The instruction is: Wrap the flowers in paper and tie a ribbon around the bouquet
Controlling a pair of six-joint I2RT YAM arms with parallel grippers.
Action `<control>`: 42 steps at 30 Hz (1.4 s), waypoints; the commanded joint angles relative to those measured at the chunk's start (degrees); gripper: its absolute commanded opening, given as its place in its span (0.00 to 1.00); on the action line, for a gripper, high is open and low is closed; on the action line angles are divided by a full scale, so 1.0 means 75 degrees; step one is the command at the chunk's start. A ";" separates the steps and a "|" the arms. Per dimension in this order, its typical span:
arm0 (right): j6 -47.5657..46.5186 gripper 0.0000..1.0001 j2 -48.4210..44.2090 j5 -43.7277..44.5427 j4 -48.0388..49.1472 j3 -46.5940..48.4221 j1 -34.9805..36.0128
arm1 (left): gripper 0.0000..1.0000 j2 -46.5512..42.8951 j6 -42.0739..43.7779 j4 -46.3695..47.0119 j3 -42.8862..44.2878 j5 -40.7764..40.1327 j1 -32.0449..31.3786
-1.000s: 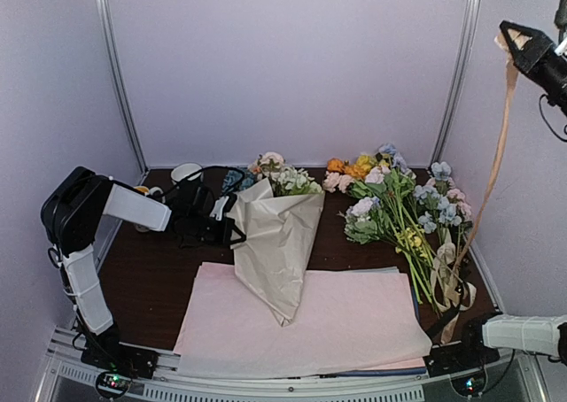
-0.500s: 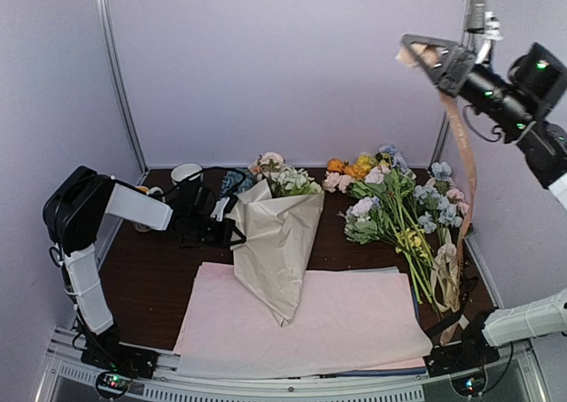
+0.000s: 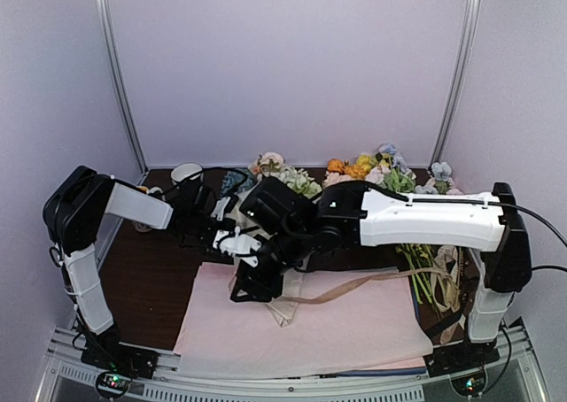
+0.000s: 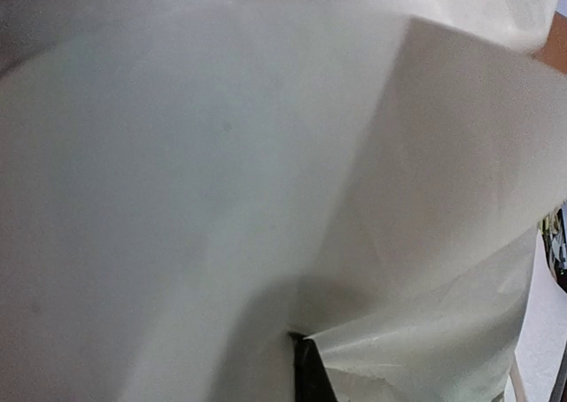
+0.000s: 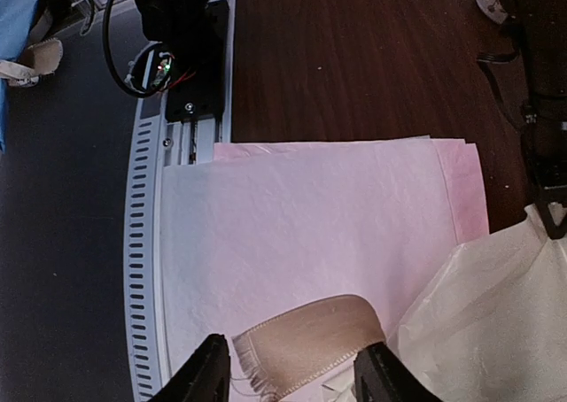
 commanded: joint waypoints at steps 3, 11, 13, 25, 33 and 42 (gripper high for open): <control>0.0491 0.52 -0.0812 0.0787 0.0499 -0.0946 -0.1149 | 0.00 0.0099 0.0120 0.0045 0.0159 0.0047 0.0000; 0.3544 0.52 -0.0426 0.1098 0.1102 -0.1696 -0.3421 | 0.00 0.0053 0.0082 0.0067 0.0076 0.0091 -0.0006; 0.3825 0.53 -0.0459 0.0979 0.1653 -0.2176 -0.3585 | 0.00 0.0027 0.0050 0.0143 -0.0011 0.0078 -0.0002; 0.4168 0.63 -0.0434 0.0834 0.2911 -0.3218 -0.3527 | 0.00 0.0110 0.0036 0.0189 -0.0002 0.0060 -0.0001; 0.4237 0.02 -0.0396 0.0025 0.3153 -0.3286 -0.3406 | 0.00 0.0100 0.0070 0.0127 0.0017 0.0043 -0.0006; 0.0616 0.18 -0.0127 -0.1767 0.0984 -0.1075 -0.0794 | 0.00 0.0146 0.0272 -0.0125 0.0256 0.0002 -0.0004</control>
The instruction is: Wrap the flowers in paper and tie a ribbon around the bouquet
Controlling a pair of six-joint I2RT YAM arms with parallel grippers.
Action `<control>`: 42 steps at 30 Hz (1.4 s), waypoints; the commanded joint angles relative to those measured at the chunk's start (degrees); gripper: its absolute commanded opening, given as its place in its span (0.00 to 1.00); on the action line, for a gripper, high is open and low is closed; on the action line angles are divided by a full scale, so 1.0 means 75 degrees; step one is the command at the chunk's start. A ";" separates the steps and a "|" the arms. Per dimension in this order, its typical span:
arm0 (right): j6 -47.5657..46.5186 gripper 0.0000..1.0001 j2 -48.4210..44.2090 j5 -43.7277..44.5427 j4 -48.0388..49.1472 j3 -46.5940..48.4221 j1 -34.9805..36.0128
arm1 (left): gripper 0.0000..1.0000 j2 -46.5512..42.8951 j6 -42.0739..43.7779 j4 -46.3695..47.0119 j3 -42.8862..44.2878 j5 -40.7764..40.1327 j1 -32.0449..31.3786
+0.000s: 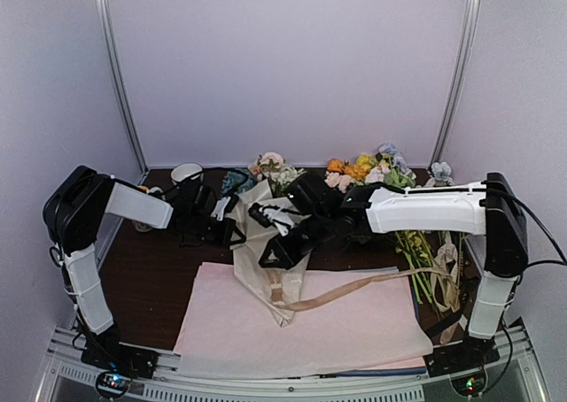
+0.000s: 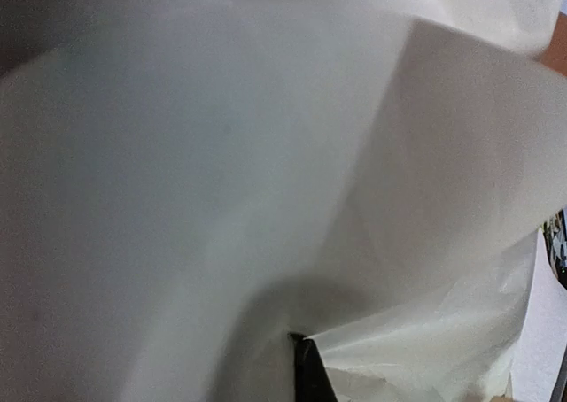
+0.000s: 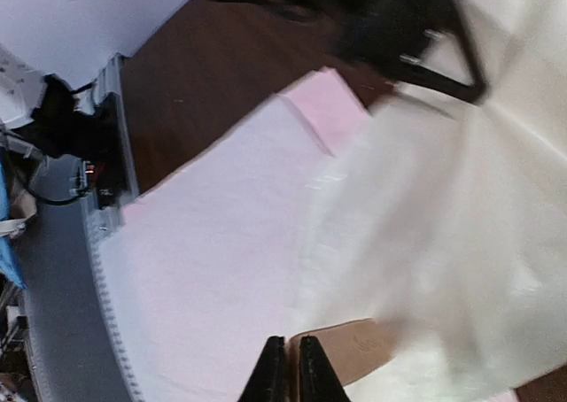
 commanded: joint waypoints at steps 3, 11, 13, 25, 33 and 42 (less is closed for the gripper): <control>-0.2794 0.47 0.0413 0.0400 -0.2041 0.1995 0.1895 | 0.00 0.0140 0.0210 -0.0053 0.0246 0.0010 0.0000; -0.3282 1.00 -0.0201 0.2624 -0.1705 0.1543 0.2177 | 0.00 0.0181 0.0303 -0.0140 0.0297 0.0002 -0.0006; -0.3433 1.00 -0.0473 0.2910 -0.1451 0.1356 0.2278 | 0.00 0.0192 0.0292 -0.0122 0.0314 0.0021 0.0000; -0.0330 0.95 -0.0517 0.3618 0.0118 0.0384 0.0070 | 0.00 0.0166 0.0289 -0.0114 0.0257 0.0058 -0.0002; 0.0506 0.84 0.0643 0.2872 0.0408 0.0462 -0.0512 | 0.00 0.0027 0.0225 -0.0027 0.0178 0.0081 0.0000; 0.1800 0.85 0.0423 0.2602 0.0876 -0.0489 -0.1046 | 0.00 -0.0453 -0.0035 0.0214 0.0027 0.0331 -0.0006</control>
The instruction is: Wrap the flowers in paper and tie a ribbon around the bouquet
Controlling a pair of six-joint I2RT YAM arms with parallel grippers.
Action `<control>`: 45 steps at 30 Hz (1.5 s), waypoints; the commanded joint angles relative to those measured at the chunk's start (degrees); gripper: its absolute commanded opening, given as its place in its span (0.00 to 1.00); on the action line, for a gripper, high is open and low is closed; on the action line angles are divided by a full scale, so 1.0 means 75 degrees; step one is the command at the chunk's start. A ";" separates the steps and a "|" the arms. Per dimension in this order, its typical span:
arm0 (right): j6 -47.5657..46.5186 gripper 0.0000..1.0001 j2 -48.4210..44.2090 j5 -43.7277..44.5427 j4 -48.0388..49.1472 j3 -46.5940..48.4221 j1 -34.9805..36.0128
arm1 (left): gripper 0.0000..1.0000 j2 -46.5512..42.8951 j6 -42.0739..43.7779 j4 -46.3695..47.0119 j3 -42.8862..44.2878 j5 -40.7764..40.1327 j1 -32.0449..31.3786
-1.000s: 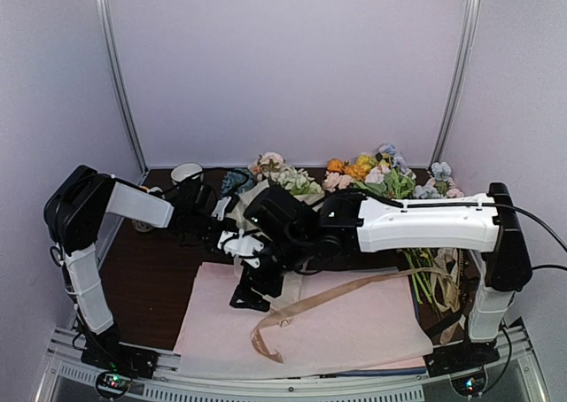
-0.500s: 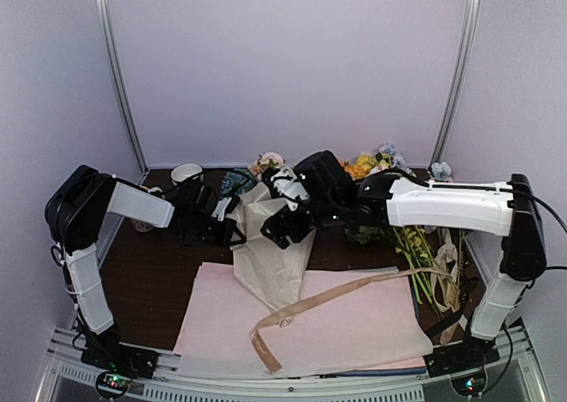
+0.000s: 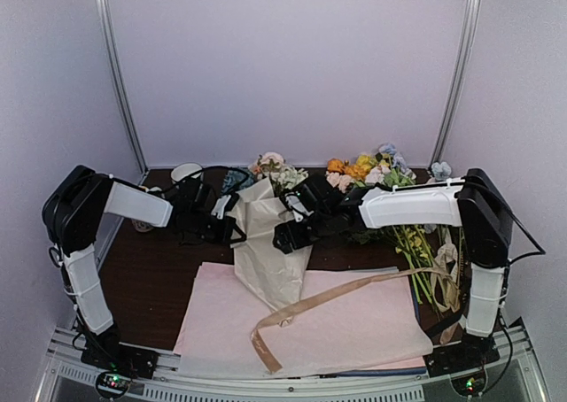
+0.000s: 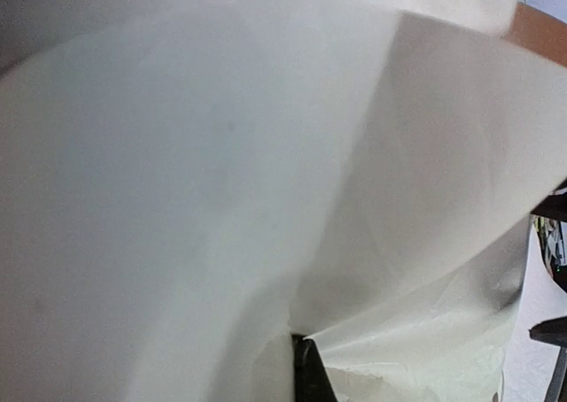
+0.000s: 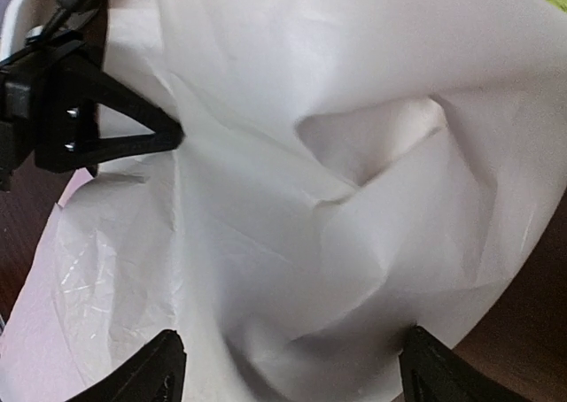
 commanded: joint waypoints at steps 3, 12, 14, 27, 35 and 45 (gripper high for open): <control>0.1092 0.85 -0.0629 -0.0436 0.0699 -0.1229 -0.0479 | 0.00 -0.0452 -0.0305 0.0551 -0.0163 0.0401 0.0000; -0.1261 0.82 -0.1990 0.1932 0.1190 -0.1662 0.1010 | 0.00 -0.1122 -0.1011 0.0926 -0.0210 0.0542 -0.0214; -0.1812 0.82 -0.1752 0.2455 0.1001 -0.1275 0.1488 | 0.00 -0.1179 -0.1002 0.0737 -0.0131 0.0474 -0.0230; -0.2358 0.87 0.1082 0.4425 -0.0579 0.1355 0.2792 | 0.00 -0.1323 -0.1589 0.1137 -0.0258 0.0614 -0.0267; -0.2117 0.67 0.1641 0.5435 -0.0783 0.1637 0.2799 | 0.00 -0.1322 -0.1528 0.1075 -0.0212 0.0690 -0.0259; -0.1306 0.21 0.1330 0.5292 -0.0800 0.1313 0.2549 | 0.00 -0.1335 -0.1356 0.0807 0.0016 0.0645 -0.0276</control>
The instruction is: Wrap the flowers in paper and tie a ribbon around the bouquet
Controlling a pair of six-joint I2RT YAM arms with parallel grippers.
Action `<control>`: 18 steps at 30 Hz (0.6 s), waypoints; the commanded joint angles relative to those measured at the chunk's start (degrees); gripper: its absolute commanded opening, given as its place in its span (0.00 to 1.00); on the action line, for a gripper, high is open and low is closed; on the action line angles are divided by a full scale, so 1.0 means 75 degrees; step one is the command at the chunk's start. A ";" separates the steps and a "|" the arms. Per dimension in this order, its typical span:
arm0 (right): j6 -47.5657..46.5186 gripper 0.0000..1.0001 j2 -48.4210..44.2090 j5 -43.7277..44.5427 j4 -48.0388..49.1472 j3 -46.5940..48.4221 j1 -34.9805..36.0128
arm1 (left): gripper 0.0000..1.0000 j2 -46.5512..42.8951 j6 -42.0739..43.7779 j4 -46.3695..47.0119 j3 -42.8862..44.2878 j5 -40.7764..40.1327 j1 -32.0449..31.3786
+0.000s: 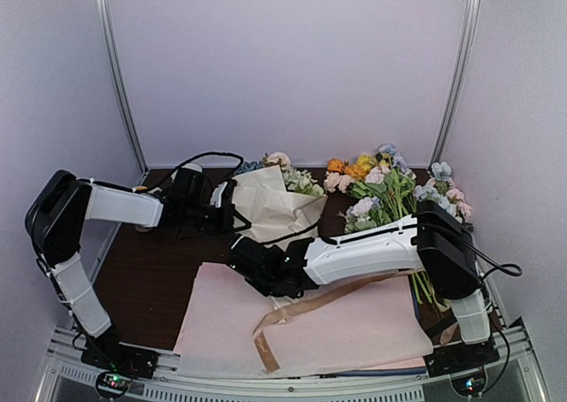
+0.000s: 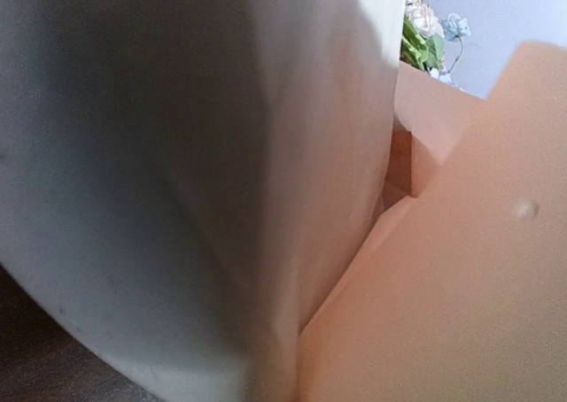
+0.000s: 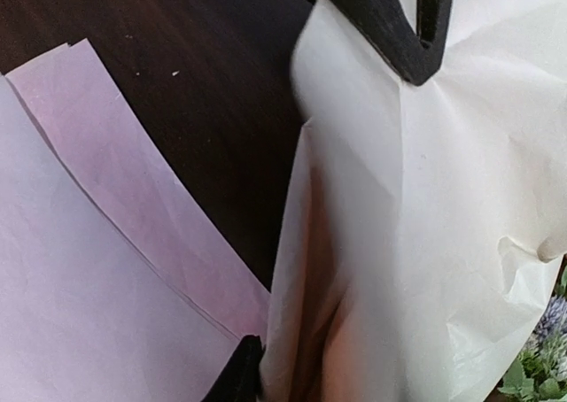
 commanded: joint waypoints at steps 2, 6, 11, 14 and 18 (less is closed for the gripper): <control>0.0621 0.15 -0.0379 0.0005 -0.0044 -0.0181 -0.0313 | 0.00 -0.0248 0.0218 0.0113 0.0429 0.0187 -0.0056; 0.0947 0.00 -0.0512 -0.0416 0.0077 -0.0347 -0.0543 | 0.04 -0.0265 0.0453 -0.0246 0.0733 0.0168 -0.0056; 0.1261 0.00 -0.0608 -0.0882 0.0324 -0.0628 -0.0746 | 0.40 -0.0587 0.0939 -0.1002 0.1093 -0.0231 -0.0052; 0.1410 0.00 -0.0719 -0.1299 0.0624 -0.0926 -0.0865 | 0.59 -0.1322 0.1278 -0.1326 0.0914 -0.0690 -0.0061; 0.1593 0.00 -0.0849 -0.1751 0.0970 -0.1192 -0.0999 | 0.71 -0.2776 0.1826 -0.1339 0.0201 -0.1067 -0.0241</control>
